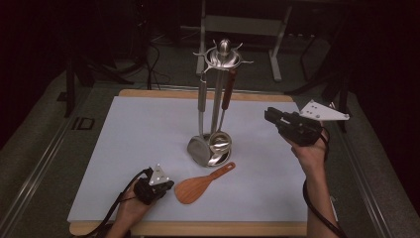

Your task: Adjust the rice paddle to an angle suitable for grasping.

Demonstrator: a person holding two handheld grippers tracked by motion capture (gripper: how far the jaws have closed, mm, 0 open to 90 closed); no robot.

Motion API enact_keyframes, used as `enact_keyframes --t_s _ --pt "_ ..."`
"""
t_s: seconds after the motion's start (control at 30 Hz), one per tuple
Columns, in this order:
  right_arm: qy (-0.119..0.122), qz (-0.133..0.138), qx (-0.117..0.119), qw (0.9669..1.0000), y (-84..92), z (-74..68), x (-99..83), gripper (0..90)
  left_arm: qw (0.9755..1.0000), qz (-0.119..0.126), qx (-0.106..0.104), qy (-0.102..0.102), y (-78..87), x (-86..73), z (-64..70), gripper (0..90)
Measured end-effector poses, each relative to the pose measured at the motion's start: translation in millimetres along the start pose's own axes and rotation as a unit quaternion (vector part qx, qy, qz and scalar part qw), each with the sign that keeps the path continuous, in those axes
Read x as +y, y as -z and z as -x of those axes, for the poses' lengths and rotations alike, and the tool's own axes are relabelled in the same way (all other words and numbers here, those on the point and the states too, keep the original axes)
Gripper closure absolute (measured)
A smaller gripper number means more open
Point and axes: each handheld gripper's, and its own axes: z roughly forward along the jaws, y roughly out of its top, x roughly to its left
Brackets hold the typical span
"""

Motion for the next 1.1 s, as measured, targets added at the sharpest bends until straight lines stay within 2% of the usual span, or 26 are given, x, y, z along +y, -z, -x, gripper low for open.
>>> enact_keyframes --t_s 0.07,0.2,0.43,0.77,0.9,0.93,1.03,1.1 --pt "0.001 0.001 0.0 1.0 0.5 0.3 -0.4 77.6 1.0 0.002 -0.007 -0.003 -0.3 -0.2 3.7 90.0" --pt "-0.001 0.002 0.001 1.0 0.3 -0.2 -1.7 77.6 0.9997 0.013 -0.023 0.004 -5.6 3.6 9.5 90.0" --pt "0.0 -0.007 0.009 0.9999 -3.5 -6.0 -8.6 77.5 0.9987 0.017 -0.046 -0.015 -18.7 18.8 25.5 90.0" --pt "-0.012 -0.053 0.03 0.9981 -15.5 -27.6 -43.9 77.0 0.9967 0.025 -0.07 -0.032 -34.5 35.6 42.7 90.0" --pt "-0.029 -0.084 0.035 0.9954 -26.9 -39.5 -62.3 77.5 0.9959 0.026 -0.078 -0.039 -39.1 41.5 48.6 90.0" --pt "-0.04 -0.098 0.035 0.9938 -31.4 -44.1 -68.9 77.6 0.9957 0.026 -0.079 -0.042 -39.8 42.6 49.9 90.0" --pt "-0.043 -0.138 0.03 0.9891 -43.3 -57.8 -84.8 77.4 0.9947 0.028 -0.085 -0.05 -43.2 45.9 55.7 90.0" --pt "-0.05 -0.164 0.026 0.9849 -52.2 -67.4 -95.5 76.4 0.995 0.035 -0.079 -0.051 -42.2 46.9 55.5 90.0"
